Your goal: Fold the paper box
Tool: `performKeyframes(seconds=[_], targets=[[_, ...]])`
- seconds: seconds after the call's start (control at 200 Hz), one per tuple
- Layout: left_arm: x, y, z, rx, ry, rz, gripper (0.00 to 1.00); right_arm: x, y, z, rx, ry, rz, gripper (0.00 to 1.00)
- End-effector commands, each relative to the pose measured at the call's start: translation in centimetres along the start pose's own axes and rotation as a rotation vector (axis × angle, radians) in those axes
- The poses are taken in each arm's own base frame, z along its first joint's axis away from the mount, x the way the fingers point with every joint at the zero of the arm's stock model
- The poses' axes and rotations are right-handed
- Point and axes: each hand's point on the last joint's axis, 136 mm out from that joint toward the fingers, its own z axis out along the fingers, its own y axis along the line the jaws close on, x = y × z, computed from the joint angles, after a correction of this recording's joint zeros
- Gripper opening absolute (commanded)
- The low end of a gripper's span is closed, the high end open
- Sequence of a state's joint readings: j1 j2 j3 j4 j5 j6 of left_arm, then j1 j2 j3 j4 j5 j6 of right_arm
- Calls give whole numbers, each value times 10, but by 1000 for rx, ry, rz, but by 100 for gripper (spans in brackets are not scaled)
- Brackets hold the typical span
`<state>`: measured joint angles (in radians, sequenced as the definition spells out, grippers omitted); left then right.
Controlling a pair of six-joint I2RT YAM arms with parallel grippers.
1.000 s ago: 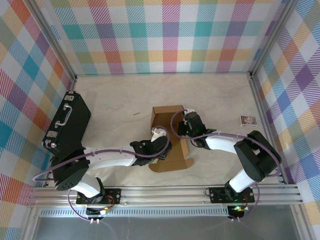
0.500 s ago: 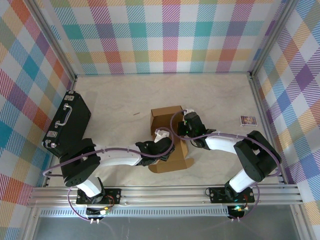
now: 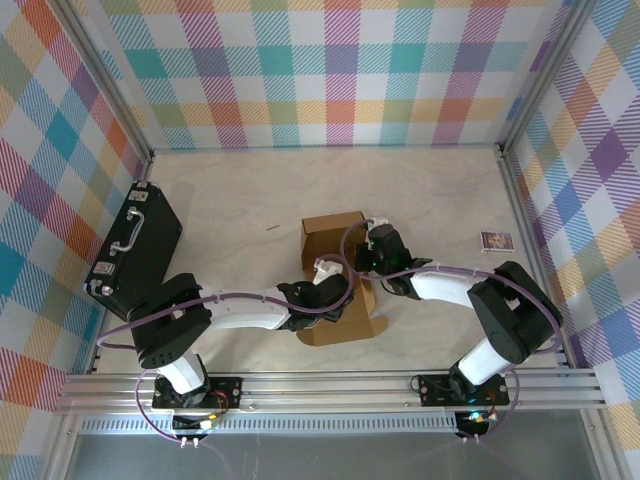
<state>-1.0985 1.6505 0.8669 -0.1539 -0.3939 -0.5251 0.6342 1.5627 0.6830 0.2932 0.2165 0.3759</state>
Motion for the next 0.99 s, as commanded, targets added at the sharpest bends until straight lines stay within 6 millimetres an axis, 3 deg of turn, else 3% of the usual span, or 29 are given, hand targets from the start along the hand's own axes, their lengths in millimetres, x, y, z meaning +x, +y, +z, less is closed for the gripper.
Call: performKeyframes(seconds=[0.0,0.21,0.51,0.695,0.88,0.99], targets=[[1,-8,-14,58,7,7,56,6,3,-1,-13,25,1,0],[-16,-11,-48,154,-66,7,72,3,3,0,-7,21,-19,0],[-44,2,-109,265,-158,-31,76,-5,10,-2,-26,20,-53,0],[-62,47,-137,184,-147,-88,76,-10,19,-4,-70,14,-166,0],[-108,93,-174,115,-189,-150,78,-22,37,-2,-147,-3,-370,0],[-129,108,-185,50,-187,-124,82,-26,51,1,-209,25,-466,1]])
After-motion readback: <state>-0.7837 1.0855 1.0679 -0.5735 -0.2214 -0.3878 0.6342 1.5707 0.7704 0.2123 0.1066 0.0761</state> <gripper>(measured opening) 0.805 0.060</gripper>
